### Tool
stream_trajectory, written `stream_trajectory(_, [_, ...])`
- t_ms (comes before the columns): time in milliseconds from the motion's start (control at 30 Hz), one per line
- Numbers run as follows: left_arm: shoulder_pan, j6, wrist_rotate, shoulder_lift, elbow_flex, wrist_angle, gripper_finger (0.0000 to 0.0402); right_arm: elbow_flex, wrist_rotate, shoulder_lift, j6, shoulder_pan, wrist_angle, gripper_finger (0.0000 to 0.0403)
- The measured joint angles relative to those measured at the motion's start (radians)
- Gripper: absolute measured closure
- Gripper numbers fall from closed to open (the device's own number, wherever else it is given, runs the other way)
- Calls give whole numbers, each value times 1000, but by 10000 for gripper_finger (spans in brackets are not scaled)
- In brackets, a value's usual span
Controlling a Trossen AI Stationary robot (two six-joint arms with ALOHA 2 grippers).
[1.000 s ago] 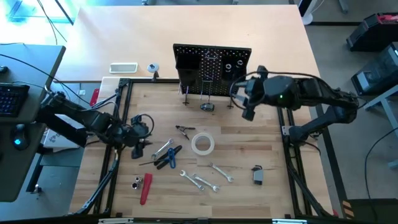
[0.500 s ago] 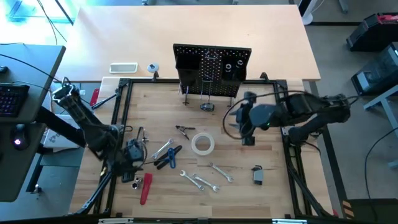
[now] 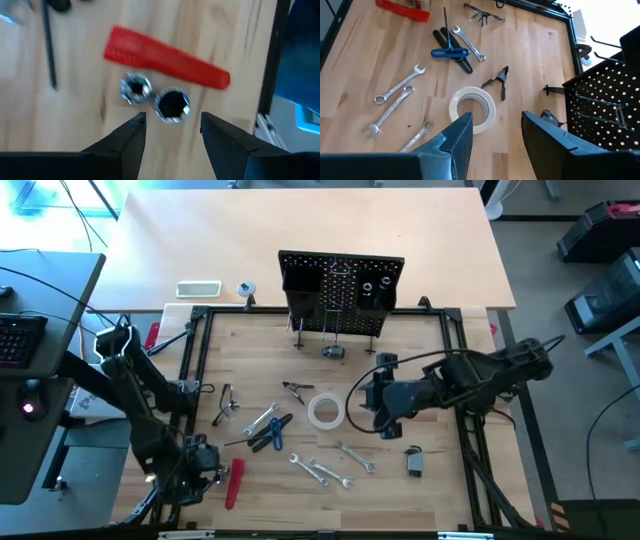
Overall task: Hang tools onto peg board
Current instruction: Put the silver socket into the right black bin on the peg board
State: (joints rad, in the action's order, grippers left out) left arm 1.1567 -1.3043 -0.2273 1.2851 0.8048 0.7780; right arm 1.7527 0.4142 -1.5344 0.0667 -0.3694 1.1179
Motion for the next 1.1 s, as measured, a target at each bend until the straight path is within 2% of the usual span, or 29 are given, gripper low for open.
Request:
stream_trajectory(267, [31,-64,-2,63,9,-38,218,0,5,-28,11,-20,-58,240])
stream_trajectory(633, [18,-81,-22,218,9,-45,183,0,9,-31,48,-37,-61,240])
stream_trajectory(833, [-2,-66,-50,234,9,-110,181,0,30,-31,47,-37,-61,240])
stream_trajectory(1100, [-12,-71,-51,234,9,-110,181,0,33,-31,43,-37,-61,240])
